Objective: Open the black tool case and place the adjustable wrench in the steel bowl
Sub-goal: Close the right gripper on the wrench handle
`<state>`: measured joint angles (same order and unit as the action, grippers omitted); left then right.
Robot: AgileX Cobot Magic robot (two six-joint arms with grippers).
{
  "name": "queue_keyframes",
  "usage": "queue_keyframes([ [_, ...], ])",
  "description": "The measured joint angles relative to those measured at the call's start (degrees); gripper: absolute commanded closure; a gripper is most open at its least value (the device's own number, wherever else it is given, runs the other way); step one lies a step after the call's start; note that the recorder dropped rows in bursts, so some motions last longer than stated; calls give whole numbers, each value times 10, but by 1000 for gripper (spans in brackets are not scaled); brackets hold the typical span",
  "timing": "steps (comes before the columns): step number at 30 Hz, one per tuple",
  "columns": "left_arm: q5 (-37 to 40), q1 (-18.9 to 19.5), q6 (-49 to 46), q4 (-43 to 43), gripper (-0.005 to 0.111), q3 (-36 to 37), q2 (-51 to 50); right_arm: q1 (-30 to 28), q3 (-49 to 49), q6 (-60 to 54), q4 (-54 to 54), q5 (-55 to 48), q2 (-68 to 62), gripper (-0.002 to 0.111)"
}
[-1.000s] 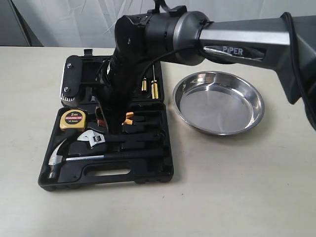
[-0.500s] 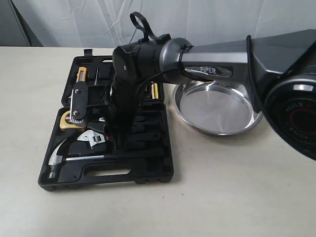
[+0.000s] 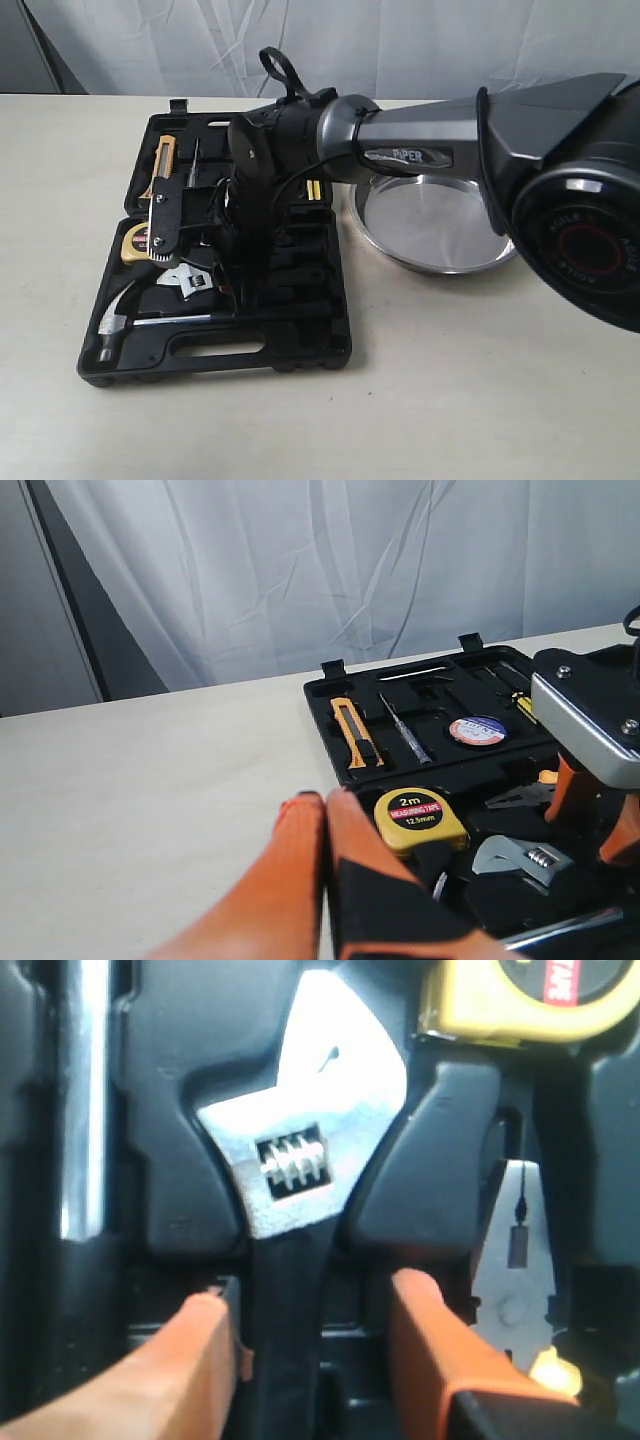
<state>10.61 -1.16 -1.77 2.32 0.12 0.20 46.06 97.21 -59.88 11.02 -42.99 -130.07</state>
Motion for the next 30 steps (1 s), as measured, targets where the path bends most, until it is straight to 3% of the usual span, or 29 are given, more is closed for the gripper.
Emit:
queue_keyframes([
  [7,0,0,0,0,106,0,0,0,0,0,2,8,-8,65],
  [9,0,0,0,0,106,0,0,0,0,0,2,8,-8,75],
  [13,0,0,0,0,106,0,0,1,0,3,5,-4,-9,107],
  [14,0,0,0,0,106,0,0,1,0,6,7,-5,-9,108],
  [30,0,0,0,0,106,0,0,1,0,22,9,-9,6,108],
])
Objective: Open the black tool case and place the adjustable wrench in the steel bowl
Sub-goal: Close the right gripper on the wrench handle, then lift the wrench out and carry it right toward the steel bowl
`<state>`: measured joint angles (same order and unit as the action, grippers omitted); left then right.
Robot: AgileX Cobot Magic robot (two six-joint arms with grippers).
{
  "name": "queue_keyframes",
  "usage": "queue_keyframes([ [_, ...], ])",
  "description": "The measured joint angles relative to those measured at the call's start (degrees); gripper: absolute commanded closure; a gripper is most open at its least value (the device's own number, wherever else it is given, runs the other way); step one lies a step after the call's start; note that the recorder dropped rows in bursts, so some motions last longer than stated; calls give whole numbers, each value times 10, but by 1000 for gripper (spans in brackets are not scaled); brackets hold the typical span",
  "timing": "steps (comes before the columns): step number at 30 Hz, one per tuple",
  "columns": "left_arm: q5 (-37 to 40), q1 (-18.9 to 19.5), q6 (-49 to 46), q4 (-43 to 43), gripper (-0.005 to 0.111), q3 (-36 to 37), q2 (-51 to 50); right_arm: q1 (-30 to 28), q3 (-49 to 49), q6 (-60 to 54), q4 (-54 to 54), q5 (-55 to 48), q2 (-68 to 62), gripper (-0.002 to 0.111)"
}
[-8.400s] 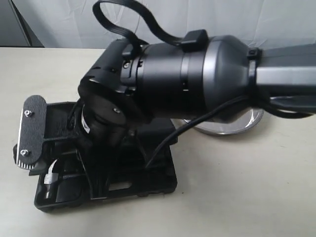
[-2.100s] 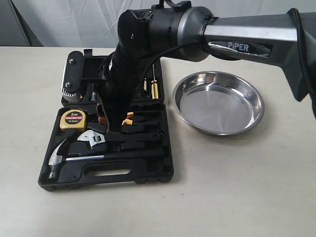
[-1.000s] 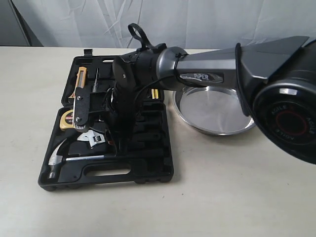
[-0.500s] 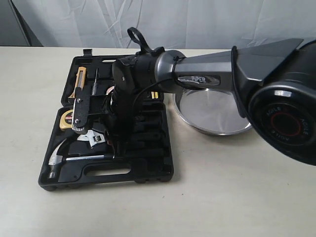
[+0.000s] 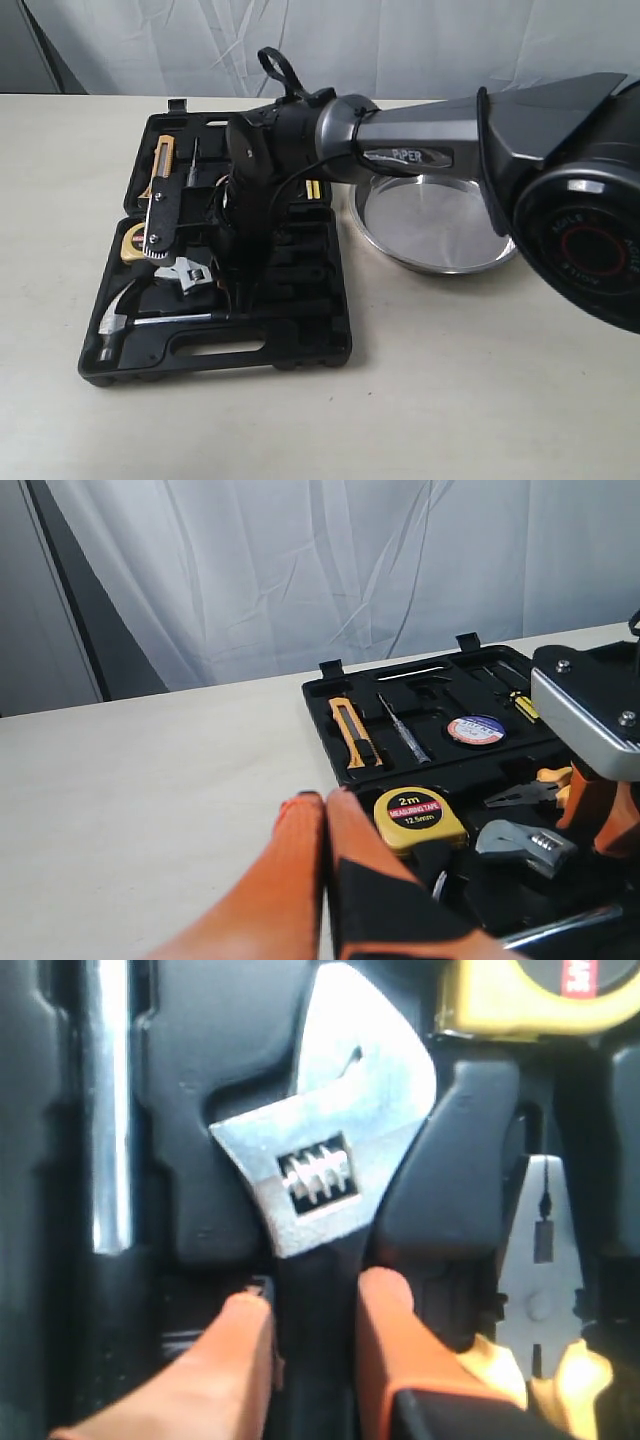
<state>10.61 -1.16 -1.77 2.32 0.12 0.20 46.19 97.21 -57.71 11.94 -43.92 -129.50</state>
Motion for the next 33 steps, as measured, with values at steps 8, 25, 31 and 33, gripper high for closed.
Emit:
queue_keyframes([
  [8,0,0,0,0,106,0,0,0,0,0,1,4,39,108],
  [25,0,0,0,0,106,0,0,-103,0,65,-5,2,107,108],
  [31,0,0,0,0,106,0,0,-217,0,99,-12,-25,116,108],
  [33,0,0,0,0,106,0,0,-246,0,107,-15,-30,116,108],
])
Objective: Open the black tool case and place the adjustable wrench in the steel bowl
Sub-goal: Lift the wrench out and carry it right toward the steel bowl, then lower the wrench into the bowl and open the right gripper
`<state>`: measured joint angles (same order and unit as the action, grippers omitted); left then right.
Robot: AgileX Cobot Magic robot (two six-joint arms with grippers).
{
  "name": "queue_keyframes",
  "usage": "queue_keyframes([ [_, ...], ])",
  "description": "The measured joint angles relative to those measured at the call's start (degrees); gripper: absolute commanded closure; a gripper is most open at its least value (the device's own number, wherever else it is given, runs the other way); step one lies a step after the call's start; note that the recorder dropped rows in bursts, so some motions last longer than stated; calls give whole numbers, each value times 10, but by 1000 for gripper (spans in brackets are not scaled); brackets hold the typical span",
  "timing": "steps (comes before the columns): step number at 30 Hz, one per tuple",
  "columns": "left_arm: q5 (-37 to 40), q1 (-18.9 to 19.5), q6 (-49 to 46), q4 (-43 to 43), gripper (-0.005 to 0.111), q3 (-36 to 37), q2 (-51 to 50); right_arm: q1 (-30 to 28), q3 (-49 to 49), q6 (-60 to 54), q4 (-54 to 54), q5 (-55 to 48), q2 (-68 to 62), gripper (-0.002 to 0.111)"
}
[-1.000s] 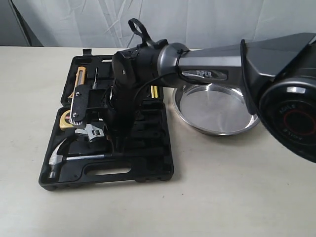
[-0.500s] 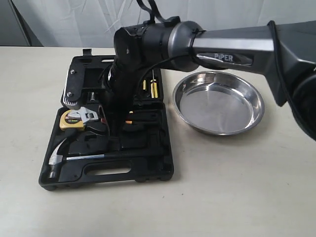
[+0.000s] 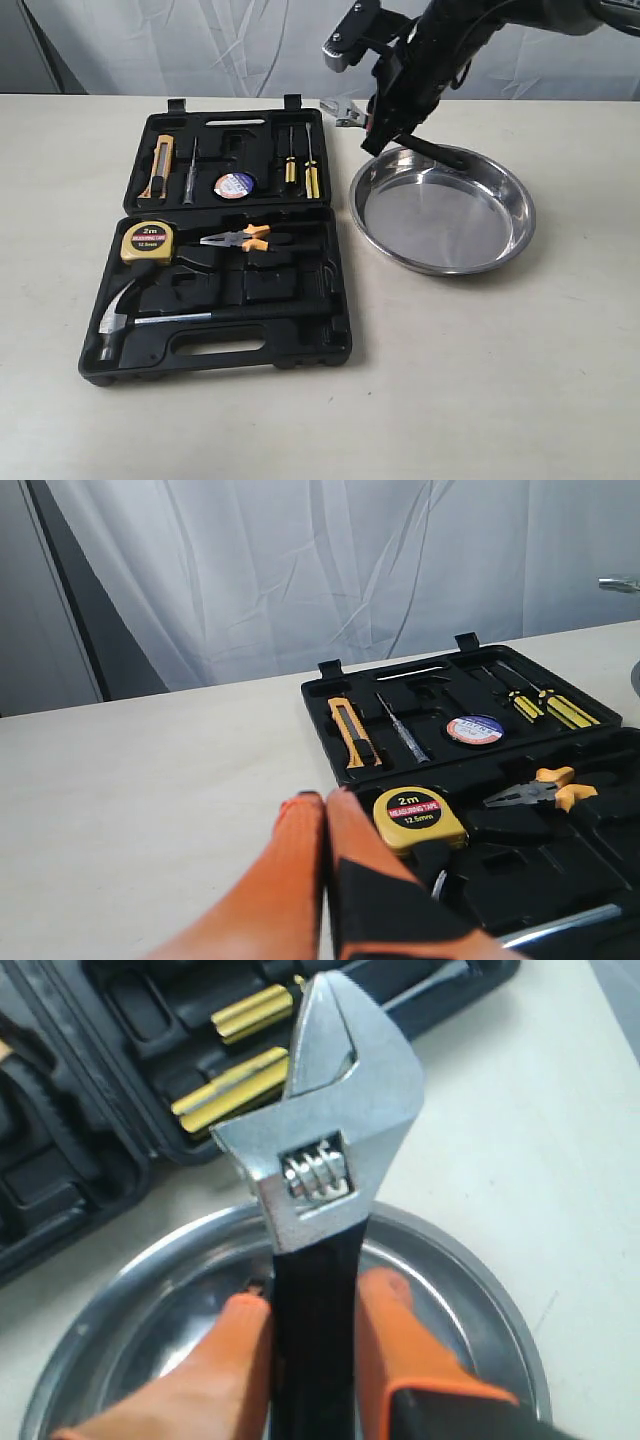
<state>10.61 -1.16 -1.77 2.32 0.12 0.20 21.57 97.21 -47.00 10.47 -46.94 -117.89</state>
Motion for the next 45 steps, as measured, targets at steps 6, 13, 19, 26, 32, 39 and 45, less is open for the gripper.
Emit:
queue_keyframes([
  [6,0,0,0,0,106,0,0,-49,0,13,-1,-33,0,108],
  [13,0,0,0,0,106,0,0,-65,0,16,-6,-44,-18,108],
  [19,0,0,0,0,106,0,0,-64,0,44,-31,-44,-56,108],
  [26,0,0,0,0,106,0,0,-64,0,76,-54,-44,-77,85],
  [32,0,0,0,1,106,0,0,-64,0,83,-56,-43,-78,70],
  [39,0,0,0,1,106,0,0,-64,0,83,-56,-44,-77,70],
  [45,0,0,0,1,106,0,0,-64,0,104,-56,-45,-75,105],
])
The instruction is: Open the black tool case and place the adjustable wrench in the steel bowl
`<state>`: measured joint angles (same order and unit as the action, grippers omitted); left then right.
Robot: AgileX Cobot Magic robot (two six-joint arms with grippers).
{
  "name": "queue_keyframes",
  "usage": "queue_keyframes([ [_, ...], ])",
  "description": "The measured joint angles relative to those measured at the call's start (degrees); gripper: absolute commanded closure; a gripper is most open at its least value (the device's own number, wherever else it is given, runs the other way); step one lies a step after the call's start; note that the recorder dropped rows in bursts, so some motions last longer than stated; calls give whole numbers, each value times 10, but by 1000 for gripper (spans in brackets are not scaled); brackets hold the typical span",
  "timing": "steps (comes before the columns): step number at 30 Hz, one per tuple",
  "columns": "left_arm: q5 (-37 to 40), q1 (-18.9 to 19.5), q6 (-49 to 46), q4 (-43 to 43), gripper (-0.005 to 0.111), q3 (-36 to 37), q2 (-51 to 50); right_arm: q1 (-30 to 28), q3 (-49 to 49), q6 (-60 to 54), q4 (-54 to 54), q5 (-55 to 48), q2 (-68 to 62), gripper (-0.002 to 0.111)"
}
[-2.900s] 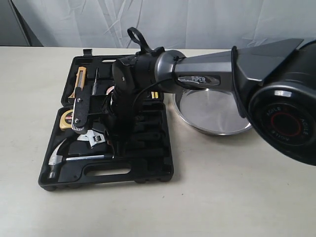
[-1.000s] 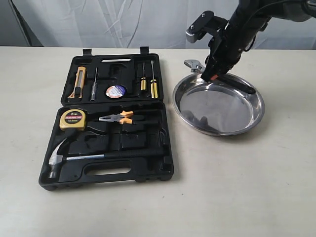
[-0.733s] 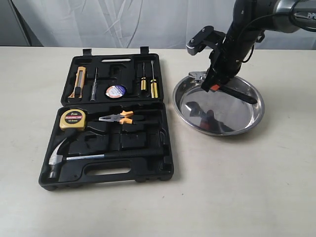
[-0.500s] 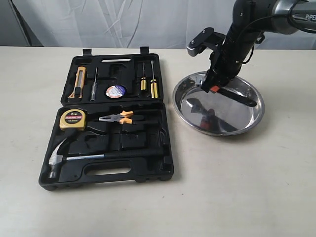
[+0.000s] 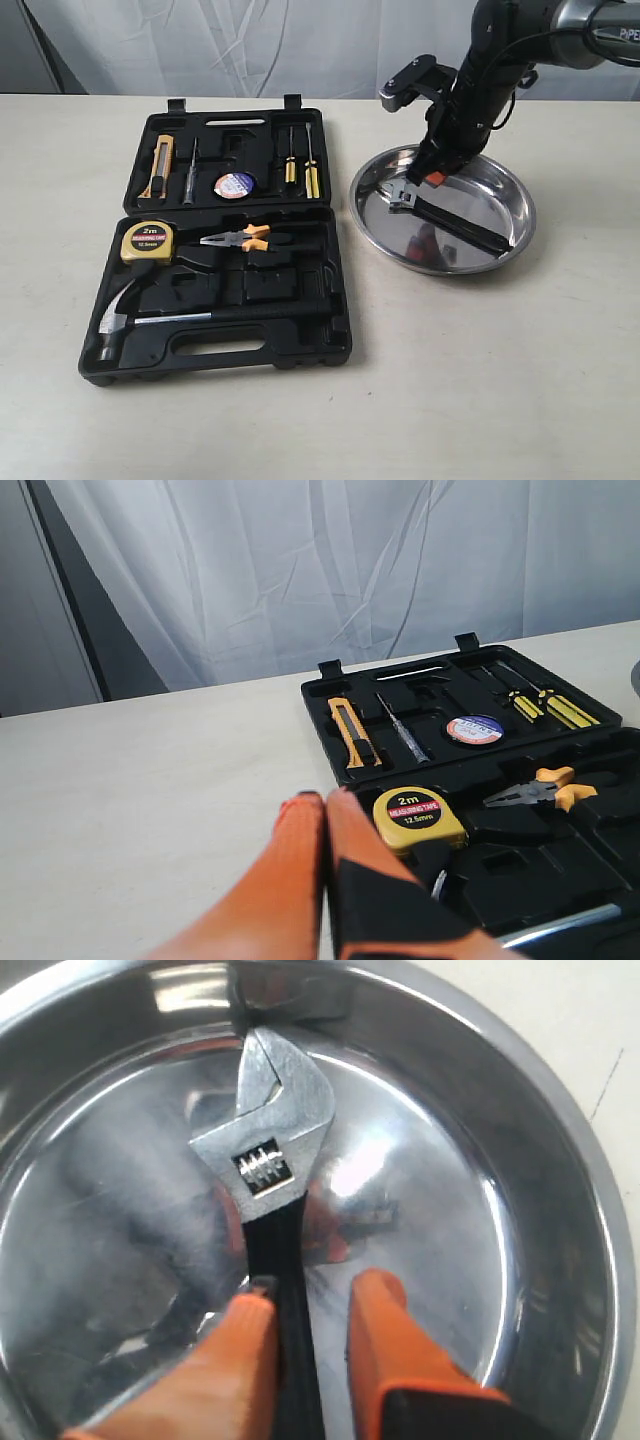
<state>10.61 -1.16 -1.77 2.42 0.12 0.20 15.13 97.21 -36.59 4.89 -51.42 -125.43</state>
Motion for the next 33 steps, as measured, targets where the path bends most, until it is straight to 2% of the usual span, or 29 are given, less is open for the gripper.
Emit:
queue_keyframes([
  [1,0,0,0,0,106,0,0,0,0,10,2,0,1,108],
  [4,0,0,0,0,106,0,0,-2,0,23,51,-8,11,108],
  [10,0,0,0,0,106,0,0,-10,-34,1,210,-3,63,108],
  [24,0,0,0,0,106,0,0,-11,-407,-9,308,305,397,108],
  [33,0,0,0,0,106,0,0,-11,-522,-11,348,357,540,108],
])
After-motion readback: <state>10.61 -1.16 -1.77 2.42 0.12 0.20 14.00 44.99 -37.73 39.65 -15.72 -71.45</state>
